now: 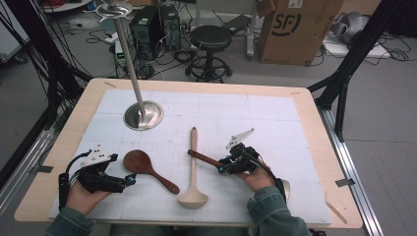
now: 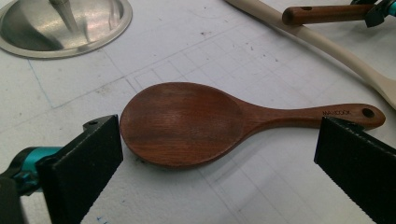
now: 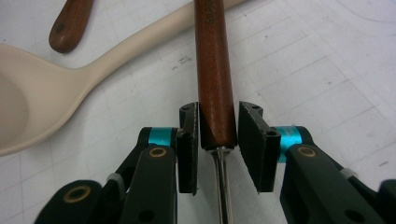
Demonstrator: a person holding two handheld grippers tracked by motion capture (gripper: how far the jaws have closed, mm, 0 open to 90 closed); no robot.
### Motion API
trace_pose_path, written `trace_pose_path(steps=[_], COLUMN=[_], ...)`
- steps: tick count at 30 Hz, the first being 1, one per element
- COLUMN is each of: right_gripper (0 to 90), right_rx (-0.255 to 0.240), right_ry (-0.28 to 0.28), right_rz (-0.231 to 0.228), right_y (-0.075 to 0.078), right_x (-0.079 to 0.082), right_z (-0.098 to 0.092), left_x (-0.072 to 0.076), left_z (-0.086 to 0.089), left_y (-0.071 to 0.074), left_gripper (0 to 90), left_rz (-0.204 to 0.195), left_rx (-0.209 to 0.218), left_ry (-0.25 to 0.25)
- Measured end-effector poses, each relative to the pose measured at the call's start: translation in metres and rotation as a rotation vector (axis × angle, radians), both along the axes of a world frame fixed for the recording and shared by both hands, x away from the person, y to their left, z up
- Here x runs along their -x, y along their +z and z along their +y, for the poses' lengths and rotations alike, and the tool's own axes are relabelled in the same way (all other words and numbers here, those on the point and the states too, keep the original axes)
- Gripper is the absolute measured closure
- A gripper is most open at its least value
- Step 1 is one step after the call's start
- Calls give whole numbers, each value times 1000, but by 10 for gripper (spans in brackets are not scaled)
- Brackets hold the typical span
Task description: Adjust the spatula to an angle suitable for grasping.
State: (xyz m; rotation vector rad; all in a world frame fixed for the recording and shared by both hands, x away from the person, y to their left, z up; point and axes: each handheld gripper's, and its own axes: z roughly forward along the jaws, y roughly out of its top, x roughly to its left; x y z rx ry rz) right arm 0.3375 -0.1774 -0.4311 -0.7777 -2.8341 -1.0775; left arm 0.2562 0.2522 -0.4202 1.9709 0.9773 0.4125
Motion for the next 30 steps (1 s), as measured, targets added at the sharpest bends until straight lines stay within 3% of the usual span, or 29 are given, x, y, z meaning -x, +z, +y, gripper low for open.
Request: trace_pose_path(steps=[6,16,21,30], right_gripper=[564,427,428,594], right_rx=[17,35,35,49], right_ry=[-35,-90,-93,-55], right_rz=[8,-41,-44,-45], right_y=[-2,-3,-5,-5], right_x=[1,3,4,6], right_z=[1,2,1,4], left_x=[0,0,0,0], left_z=[0,0,0,0], left_y=[0,0,0,0], left_gripper=[17,16,17,17], left_rz=[-1,0,0,-1], left_rx=[7,3,3,4], left_ry=[2,1,1,1])
